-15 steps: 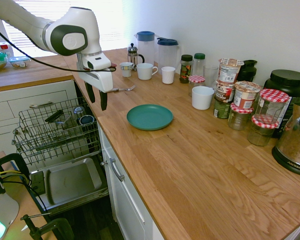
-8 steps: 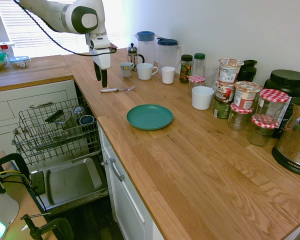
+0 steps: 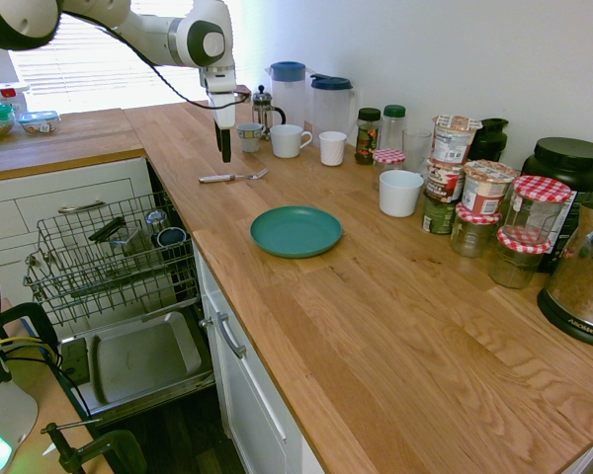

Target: Put the fork in the dishwasher

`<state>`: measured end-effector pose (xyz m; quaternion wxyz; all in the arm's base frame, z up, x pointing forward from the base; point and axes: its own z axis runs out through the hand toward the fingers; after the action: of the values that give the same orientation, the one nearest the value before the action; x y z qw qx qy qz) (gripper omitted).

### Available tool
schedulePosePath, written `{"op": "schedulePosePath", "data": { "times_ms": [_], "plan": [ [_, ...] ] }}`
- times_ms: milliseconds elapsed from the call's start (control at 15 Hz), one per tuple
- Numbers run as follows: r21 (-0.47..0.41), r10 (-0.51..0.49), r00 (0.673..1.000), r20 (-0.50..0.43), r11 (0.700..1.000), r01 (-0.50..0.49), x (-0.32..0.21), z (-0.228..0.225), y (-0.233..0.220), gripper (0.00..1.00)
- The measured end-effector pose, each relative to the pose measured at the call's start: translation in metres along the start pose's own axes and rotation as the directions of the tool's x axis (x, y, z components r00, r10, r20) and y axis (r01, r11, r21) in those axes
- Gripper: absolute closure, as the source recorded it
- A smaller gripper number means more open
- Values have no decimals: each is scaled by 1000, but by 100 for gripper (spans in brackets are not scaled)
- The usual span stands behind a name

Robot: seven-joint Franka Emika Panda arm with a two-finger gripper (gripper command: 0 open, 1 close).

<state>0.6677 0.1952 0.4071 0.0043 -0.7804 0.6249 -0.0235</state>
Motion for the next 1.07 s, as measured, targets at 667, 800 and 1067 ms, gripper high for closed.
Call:
{"op": "schedulePosePath", "data": {
  "times_ms": [667, 800, 1067],
  "plan": [
    [-37, 42, 998, -35, 998, -44, -15, 58, -32, 0],
    [-40, 40, 999, -34, 998, -42, -17, 63, -32, 0],
    [-40, 47, 998, -31, 998, -48, -18, 67, -32, 100]
  ]
}}
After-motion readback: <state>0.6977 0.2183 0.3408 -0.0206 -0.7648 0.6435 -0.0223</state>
